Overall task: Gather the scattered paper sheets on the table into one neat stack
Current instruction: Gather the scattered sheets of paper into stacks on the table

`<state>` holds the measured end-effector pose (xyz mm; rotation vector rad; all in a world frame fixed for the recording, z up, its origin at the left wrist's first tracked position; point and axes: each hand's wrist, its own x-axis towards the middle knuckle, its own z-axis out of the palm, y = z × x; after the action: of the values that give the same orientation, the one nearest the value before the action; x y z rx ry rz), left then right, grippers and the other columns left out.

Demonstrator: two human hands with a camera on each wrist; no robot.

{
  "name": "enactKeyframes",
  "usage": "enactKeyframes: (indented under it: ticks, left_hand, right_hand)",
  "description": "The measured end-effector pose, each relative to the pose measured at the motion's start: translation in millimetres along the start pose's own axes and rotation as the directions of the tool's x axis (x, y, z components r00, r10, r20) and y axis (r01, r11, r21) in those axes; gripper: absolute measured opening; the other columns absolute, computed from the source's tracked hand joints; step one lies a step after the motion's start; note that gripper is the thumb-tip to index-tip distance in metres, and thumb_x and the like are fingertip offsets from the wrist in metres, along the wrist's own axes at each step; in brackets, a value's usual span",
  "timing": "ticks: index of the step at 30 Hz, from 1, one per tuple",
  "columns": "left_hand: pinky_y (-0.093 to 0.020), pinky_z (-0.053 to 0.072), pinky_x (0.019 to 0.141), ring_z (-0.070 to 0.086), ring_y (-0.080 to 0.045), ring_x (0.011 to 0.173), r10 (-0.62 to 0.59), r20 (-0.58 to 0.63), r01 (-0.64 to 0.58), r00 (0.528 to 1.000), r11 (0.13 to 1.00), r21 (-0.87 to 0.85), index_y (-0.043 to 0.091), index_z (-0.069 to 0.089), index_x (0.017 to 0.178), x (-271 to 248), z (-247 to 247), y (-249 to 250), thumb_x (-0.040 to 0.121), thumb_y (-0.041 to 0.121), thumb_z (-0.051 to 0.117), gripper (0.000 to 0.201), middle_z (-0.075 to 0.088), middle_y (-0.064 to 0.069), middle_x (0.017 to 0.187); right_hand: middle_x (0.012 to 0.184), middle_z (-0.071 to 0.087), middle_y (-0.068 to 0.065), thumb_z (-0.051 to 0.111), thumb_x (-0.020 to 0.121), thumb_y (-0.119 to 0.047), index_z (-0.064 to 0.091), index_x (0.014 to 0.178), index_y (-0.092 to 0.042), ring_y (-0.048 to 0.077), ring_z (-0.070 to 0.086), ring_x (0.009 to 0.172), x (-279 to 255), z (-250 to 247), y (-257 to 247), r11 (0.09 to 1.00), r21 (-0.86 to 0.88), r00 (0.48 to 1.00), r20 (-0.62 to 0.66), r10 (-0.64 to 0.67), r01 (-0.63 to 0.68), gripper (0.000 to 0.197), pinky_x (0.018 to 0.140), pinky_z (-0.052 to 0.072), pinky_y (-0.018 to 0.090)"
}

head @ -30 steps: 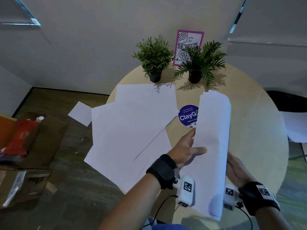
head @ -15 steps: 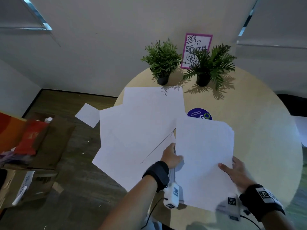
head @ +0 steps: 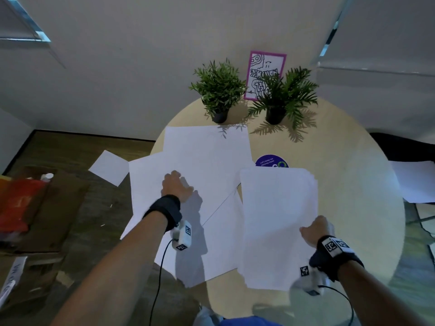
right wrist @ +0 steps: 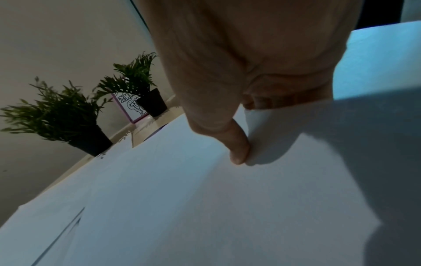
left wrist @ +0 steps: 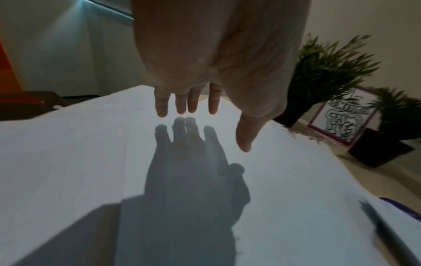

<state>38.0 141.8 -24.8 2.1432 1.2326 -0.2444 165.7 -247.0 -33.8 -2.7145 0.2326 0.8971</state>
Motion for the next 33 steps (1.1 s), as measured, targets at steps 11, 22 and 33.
enactKeyframes:
  ticks: [11, 22, 33]
  left_hand:
    - [-0.054, 0.039, 0.099, 0.037, -0.036, 0.128, -0.072, -0.037, 0.08, 0.997, 0.947, 0.311, 0.011, 0.03, 0.138, 21.5, 7.0, -21.5, 0.056, 0.063, 0.08, 0.109, 0.037, -0.014, 0.136]
    - [-0.04, 0.043, 0.089, 0.056, -0.036, 0.11, 0.009, 0.007, -0.01, 1.0, 0.958, 0.286, 0.01, 0.057, 0.108, 14.3, -8.4, -24.8, 0.082, 0.045, 0.07, 0.046, 0.063, -0.012, 0.111]
    - [-0.034, 0.053, 0.085, 0.066, -0.017, 0.101, 0.393, -0.117, -0.401, 0.912, 0.8, -0.447, 0.019, 0.064, 0.114, -51.3, -78.6, 37.8, 0.093, 0.017, 0.065, 0.021, 0.07, 0.002, 0.111]
  right_hand:
    - [0.059, 0.041, 0.002, 0.08, 0.08, -0.035, 0.038, 0.062, -0.012, 0.024, 0.046, 0.062, 6.7, -5.0, 9.8, 0.999, 0.001, 0.999, 0.002, 0.045, -0.045, 0.051, 0.05, 0.035, 0.028]
    - [0.07, 0.054, 0.01, 0.08, 0.082, -0.029, 0.044, 0.066, -0.007, 0.032, 0.055, 0.078, 6.5, -4.3, 9.5, 0.998, 0.038, 0.999, 0.012, 0.051, -0.051, 0.045, 0.066, 0.043, 0.034]
    - [0.073, 0.053, 0.01, 0.08, 0.082, -0.03, 0.047, 0.067, -0.003, 0.032, 0.056, 0.079, 5.2, -9.0, 12.3, 0.999, 0.038, 0.999, 0.023, 0.028, -0.029, 0.045, 0.066, 0.042, 0.034]
